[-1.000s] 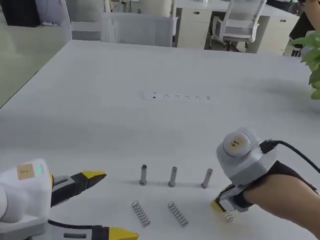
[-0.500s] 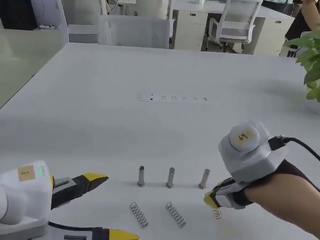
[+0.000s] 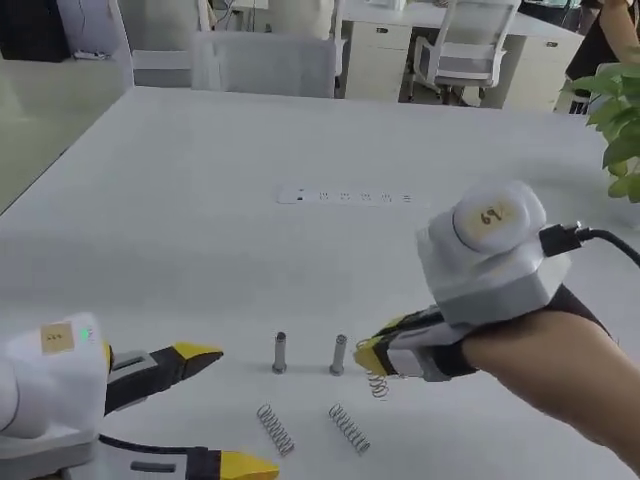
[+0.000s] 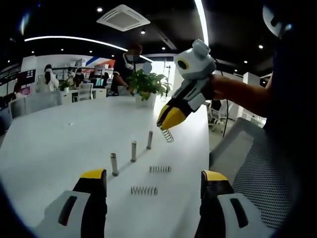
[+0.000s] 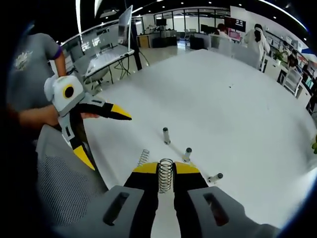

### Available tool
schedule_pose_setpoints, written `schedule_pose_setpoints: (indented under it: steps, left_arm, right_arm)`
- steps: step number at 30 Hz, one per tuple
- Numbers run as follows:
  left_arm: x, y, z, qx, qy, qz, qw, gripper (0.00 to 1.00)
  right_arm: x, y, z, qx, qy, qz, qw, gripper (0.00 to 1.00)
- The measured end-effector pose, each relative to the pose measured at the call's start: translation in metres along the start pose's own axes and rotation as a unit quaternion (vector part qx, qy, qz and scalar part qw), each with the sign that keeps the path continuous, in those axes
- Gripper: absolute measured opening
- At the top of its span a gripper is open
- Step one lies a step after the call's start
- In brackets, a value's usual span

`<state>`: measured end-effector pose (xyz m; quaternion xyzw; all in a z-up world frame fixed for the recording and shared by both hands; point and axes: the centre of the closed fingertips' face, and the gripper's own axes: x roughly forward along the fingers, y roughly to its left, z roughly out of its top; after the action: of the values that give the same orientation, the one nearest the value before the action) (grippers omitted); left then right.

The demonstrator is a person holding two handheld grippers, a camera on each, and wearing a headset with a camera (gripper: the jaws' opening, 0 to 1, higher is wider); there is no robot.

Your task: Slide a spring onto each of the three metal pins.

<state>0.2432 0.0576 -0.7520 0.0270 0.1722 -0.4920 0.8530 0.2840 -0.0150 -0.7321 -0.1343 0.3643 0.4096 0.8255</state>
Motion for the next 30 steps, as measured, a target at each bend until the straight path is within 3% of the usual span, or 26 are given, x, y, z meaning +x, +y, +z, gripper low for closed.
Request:
schedule_pose_setpoints:
  steps: [7, 13, 25, 30]
  left_arm:
    - [0.001, 0.000, 0.011, -0.008, -0.015, -0.014, 0.9998, 0.63]
    - [0.004, -0.008, 0.019, -0.015, -0.024, -0.043, 0.9987, 0.46]
    - [0.007, -0.018, 0.033, -0.026, -0.043, -0.075, 0.9959, 0.27]
    - [0.011, -0.020, 0.036, -0.025, -0.042, -0.079, 0.9956, 0.26]
  right_arm:
    - [0.002, 0.016, 0.022, 0.001, -0.031, 0.025, 0.9992, 0.08]
    - [0.001, 0.030, 0.034, 0.002, -0.052, 0.044, 0.9977, 0.08]
    - [0.001, 0.054, 0.046, 0.005, -0.075, 0.075, 0.9944, 0.08]
    - [0.002, 0.062, 0.049, -0.001, -0.077, 0.082, 0.9936, 0.08]
